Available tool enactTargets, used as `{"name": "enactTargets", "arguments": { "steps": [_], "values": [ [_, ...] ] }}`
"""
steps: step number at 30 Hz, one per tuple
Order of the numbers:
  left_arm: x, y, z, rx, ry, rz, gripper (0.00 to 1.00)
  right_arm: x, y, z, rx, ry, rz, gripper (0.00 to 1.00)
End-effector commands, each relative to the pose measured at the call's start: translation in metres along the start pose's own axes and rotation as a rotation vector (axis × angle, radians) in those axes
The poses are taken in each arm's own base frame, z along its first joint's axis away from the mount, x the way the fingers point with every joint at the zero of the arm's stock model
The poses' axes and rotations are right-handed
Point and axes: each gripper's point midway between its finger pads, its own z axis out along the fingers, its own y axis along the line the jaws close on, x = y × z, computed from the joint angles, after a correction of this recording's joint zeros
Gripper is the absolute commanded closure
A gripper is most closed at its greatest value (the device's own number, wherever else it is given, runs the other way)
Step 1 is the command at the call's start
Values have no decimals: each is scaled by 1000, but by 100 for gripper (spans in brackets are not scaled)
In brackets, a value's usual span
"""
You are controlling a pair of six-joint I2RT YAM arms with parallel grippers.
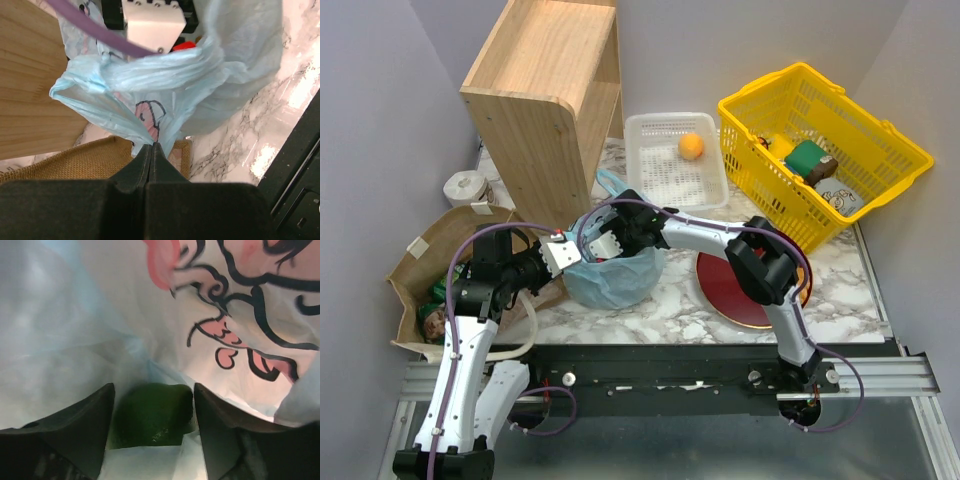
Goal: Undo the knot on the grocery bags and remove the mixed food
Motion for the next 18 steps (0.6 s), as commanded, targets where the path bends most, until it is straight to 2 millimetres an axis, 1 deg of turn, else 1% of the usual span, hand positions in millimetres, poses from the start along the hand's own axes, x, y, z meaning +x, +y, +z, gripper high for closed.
{"name": "enactTargets", "arguments": {
  "steps": [1, 2, 4, 5, 6, 7, 8, 9, 10, 11, 12, 13, 14, 15, 17, 18],
  "values": [
    [-7, -5, -3, 13, -30, 2, 100, 42, 12, 14, -28, 200, -43, 37],
    [-7, -5, -3, 13, -30, 1, 100, 42, 12, 11, -26, 200, -35, 50],
    [-7, -5, -1, 12, -35, -4, 100, 38, 14, 5, -32, 182, -18, 62],
    [-8, -4, -1, 10, -39, -4, 100, 29, 10, -5, -17, 142, 10, 71],
    [-8, -4, -1, 9, -38, -7, 100, 27, 8, -11, -9, 135, 31, 74],
    [-9, -3, 0, 9, -42, -5, 100, 17, 10, -16, -18, 93, 57, 77],
    [-9, -3, 0, 10, -43, -8, 100, 6, 2, -28, 3, 46, 109, 82],
    [-9, -3, 1, 10, -43, -10, 100, 0, -2, -36, 11, 24, 142, 83],
    [-9, -2, 2, 11, -44, -8, 100, -5, 0, -43, -5, 4, 182, 84],
    [-9, -2, 2, 14, -46, -10, 100, -16, -2, -50, -9, -46, 215, 86],
    [-9, -2, 2, 14, -46, -10, 100, -25, -11, -67, 17, -76, 286, 89],
    [-10, -2, 3, 16, -48, -10, 100, -31, -12, -75, 11, -102, 331, 90],
    [-10, -3, 3, 20, -51, -11, 100, -45, -12, -84, -2, -160, 416, 92],
    [-9, -4, 4, 23, -52, -10, 100, -54, -19, -100, 11, -202, 450, 92],
    [-7, -6, 5, 29, -50, -8, 100, -75, -16, -116, -29, -296, 510, 94],
    [-6, -7, 5, 33, -50, -4, 100, -83, -15, -123, -43, -326, 572, 95]
  ]
}}
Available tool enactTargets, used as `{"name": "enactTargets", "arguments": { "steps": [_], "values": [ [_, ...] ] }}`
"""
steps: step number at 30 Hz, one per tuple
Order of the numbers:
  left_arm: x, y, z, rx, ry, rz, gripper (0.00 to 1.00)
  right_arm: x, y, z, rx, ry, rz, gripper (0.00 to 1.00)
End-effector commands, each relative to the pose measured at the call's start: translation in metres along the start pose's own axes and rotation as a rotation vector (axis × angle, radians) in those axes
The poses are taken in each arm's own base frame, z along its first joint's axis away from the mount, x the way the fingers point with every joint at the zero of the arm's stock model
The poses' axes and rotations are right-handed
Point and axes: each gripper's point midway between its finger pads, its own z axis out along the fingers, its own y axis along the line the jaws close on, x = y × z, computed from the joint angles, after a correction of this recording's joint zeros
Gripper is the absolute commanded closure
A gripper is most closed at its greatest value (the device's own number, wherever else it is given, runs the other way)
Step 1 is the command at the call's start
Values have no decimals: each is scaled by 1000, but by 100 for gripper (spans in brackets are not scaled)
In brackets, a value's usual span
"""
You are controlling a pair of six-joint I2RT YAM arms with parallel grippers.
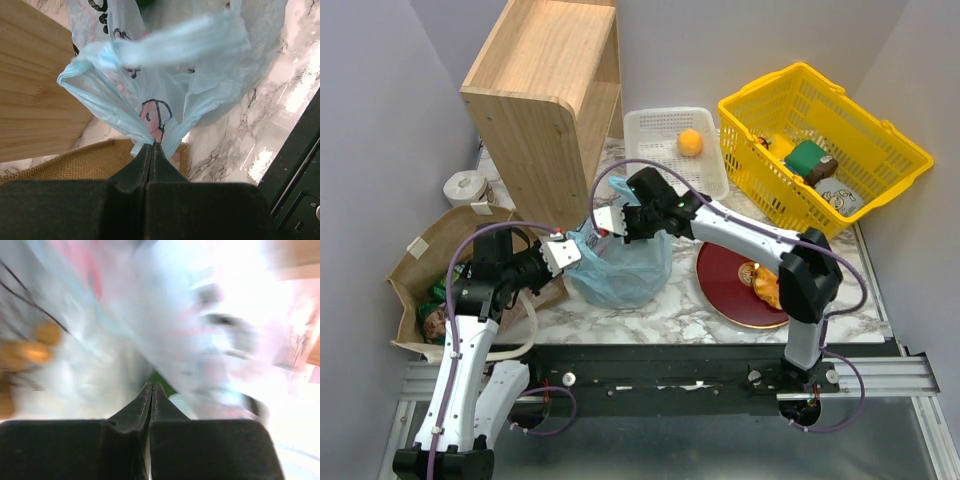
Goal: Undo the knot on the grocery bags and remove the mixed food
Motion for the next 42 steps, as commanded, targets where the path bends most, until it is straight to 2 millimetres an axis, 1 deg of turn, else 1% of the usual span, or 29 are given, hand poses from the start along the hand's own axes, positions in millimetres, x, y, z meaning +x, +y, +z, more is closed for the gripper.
{"name": "enactTargets", "arguments": {
  "steps": [1, 2, 5, 7, 9, 10, 11, 12, 14, 16, 17, 18, 19, 20, 22, 23, 25, 26, 27, 29, 30, 31, 32, 33, 34, 35, 36, 39, 42],
  "values": [
    [-2, -9, 5, 35, -35, 9, 100, -61, 13, -53, -88, -234, 280, 95],
    [-2, -9, 5, 35, -37, 13, 100, -72, 20, -58, -128, -279, 317, 96],
    [0, -11, 6, 44, -35, 26, 100, -87, 35, -74, -198, -351, 337, 97],
    [0, -11, 6, 47, -34, 30, 100, -87, 42, -76, -218, -351, 338, 97],
    [-5, -10, 4, 45, -47, 40, 100, -77, 49, -71, -226, -322, 321, 96],
    [-16, -9, -1, 35, -74, 43, 100, -61, 61, -64, -230, -262, 281, 91],
    [-21, -9, -5, 28, -84, 53, 100, -56, 72, -61, -243, -237, 256, 91],
    [-22, -10, -7, 30, -88, 75, 100, -33, 97, -50, -266, -157, 217, 89],
    [-16, -19, -10, 48, -68, 102, 100, -32, 120, -55, -278, -142, 162, 87],
    [-5, -22, -10, 54, -34, 158, 98, -25, 140, -59, -308, -144, 184, 83],
    [1, -27, -11, 59, -21, 171, 83, -20, 144, -58, -311, -134, 174, 82],
    [6, -27, -13, 49, 1, 185, 65, -15, 147, -58, -310, -120, 151, 81],
    [8, -26, -14, 43, 10, 215, 44, -9, 149, -57, -313, -112, 96, 79],
    [5, -24, -19, 17, 6, 232, 38, -3, 156, -57, -335, -91, 84, 78],
    [-2, -18, -27, -25, 2, 242, 30, -1, 155, -59, -329, -81, 63, 73],
    [-15, -13, -37, -62, -22, 245, 28, -2, 151, -61, -311, -86, 61, 71],
    [-33, -12, -46, -80, -68, 243, 22, -3, 144, -62, -275, -78, 77, 67],
    [-48, -9, -55, -101, -103, 212, 19, -3, 140, -62, -258, -72, 80, 66],
    [-56, -8, -59, -105, -123, 195, 19, -3, 130, -66, -221, -59, 76, 65],
    [-74, -10, -67, -78, -158, 148, 18, -2, 121, -72, -197, -52, 66, 64],
    [-78, -13, -69, -55, -163, 111, 18, -10, 110, -79, -184, -82, 62, 64],
    [-80, -16, -69, -29, -157, 99, 18, -15, 105, -85, -185, -102, 68, 64],
    [-78, -22, -70, 24, -134, 74, 18, -12, 103, -91, -208, -104, 98, 65],
    [-76, -24, -70, 40, -119, 74, 18, -18, 100, -96, -220, -142, 124, 66],
    [-74, -24, -69, 46, -110, 67, 18, -26, 88, -101, -203, -167, 163, 67],
    [-71, -23, -66, 41, -104, 67, 19, -22, 82, -103, -199, -173, 195, 68],
    [-69, -20, -65, 23, -99, 69, 18, -24, 79, -103, -200, -189, 204, 68],
    [-70, -8, -58, -49, -140, 66, 18, -24, 78, -89, -231, -195, 202, 70],
    [-77, 4, -53, -92, -172, -11, 18, -30, 77, -73, -277, -221, 247, 70]
  ]
}}
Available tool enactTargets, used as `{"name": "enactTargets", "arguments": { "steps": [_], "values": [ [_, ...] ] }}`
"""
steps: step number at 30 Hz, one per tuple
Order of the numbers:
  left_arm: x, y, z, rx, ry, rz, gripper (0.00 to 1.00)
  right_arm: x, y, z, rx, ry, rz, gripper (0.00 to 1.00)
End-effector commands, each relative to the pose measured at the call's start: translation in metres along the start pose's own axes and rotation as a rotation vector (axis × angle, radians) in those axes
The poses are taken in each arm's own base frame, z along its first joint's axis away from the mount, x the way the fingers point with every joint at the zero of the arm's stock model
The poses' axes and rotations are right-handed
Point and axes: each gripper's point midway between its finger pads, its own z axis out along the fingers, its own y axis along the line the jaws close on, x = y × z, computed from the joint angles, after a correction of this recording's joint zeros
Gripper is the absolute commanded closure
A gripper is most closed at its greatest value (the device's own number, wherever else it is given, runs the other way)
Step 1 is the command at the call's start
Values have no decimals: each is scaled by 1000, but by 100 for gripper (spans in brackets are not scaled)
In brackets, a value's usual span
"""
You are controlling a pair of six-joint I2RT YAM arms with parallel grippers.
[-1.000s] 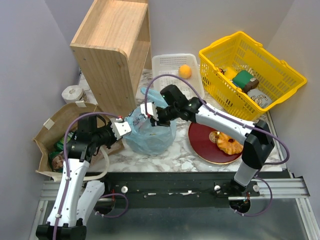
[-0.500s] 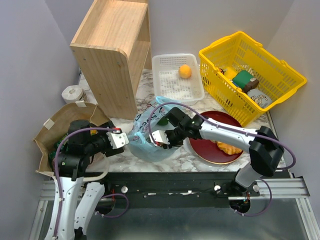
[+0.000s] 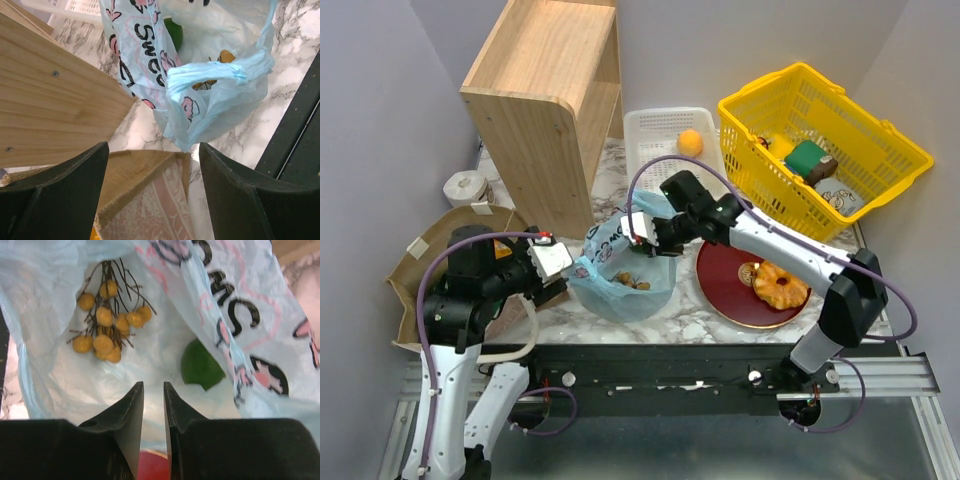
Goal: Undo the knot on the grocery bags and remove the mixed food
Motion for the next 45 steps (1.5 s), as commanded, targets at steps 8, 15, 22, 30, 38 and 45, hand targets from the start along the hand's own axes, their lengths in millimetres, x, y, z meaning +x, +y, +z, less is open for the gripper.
{"name": "enactTargets", "arguments": {
  "steps": [8, 15, 22, 30, 38, 45],
  "values": [
    [-32, 21, 26, -42, -180, -351, 20, -11, 27, 60, -218, -9, 25, 67],
    [-26, 11, 40, 26, -184, -471, 24, -1, 55, 79, -321, -6, 93, 29],
    [-18, 3, 35, 24, -151, -449, 24, 5, 69, 105, -387, 0, 187, 26],
    [-5, -8, 32, 22, -123, -447, 24, 14, 85, 122, -456, 5, 232, 37],
    [-2, -3, 39, 6, -132, -460, 24, -1, 58, 94, -309, 3, 96, 88],
    [11, -8, 48, 27, -113, -462, 24, -18, 50, 42, -198, 2, -2, 100]
  ]
}}
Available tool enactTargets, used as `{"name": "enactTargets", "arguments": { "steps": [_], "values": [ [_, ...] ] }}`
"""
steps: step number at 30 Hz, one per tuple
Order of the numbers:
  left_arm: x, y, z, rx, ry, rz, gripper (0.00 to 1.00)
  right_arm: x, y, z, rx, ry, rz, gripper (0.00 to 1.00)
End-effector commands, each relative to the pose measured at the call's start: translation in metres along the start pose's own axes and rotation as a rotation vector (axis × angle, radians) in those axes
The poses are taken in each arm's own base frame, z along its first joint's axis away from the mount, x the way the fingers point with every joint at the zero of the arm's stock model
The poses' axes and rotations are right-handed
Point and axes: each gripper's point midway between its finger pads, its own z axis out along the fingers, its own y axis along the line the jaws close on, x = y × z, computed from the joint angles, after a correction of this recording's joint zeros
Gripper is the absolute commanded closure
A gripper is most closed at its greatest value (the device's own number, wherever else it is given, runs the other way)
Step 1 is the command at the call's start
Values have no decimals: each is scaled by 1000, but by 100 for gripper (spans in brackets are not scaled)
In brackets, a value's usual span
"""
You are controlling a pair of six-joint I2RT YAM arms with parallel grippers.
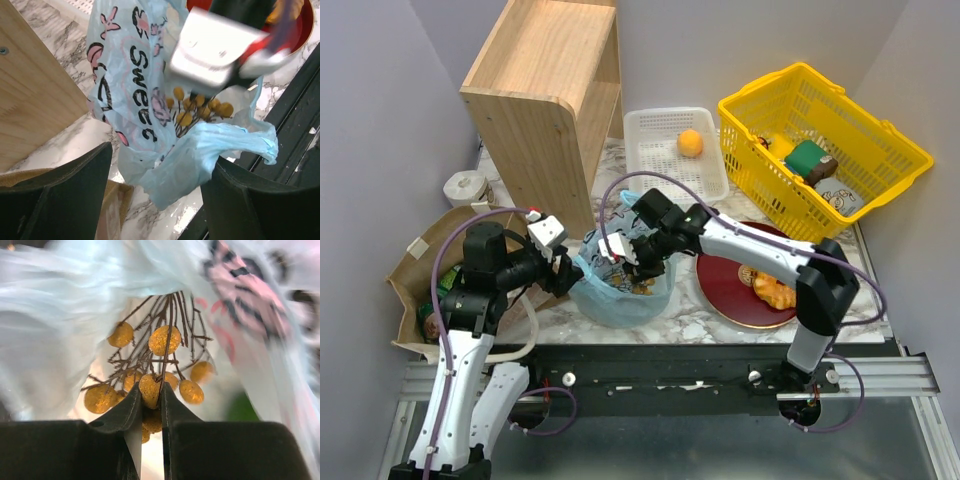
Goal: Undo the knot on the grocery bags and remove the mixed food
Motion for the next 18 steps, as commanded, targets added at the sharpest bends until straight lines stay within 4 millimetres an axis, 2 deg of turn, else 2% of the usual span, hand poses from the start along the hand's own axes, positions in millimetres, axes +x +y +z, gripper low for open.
{"name": "enactTargets", "arguments": {
  "steps": [1, 6, 9, 12, 14, 16, 18],
  "values": [
    [8, 1, 6, 12, 3, -2, 24, -10, 8, -32, 67, 14, -84, 100],
    [10, 2, 10, 24, 12, -4, 24, -8, 12, -58, 124, 41, -106, 100],
    [11, 3, 11, 32, 24, 3, 24, -1, 9, -71, 153, 85, -142, 100],
    [13, 4, 12, 36, 36, 14, 27, -2, 4, -92, 192, 101, -169, 100],
    [15, 5, 13, 40, 42, 17, 35, -4, -6, -103, 255, 94, -126, 100],
    [18, 6, 16, 43, 45, 10, 45, -6, -13, -105, 307, 88, -24, 100],
    [16, 6, 17, 40, 33, -8, 46, -11, -13, -107, 314, 65, 4, 100]
  ]
}}
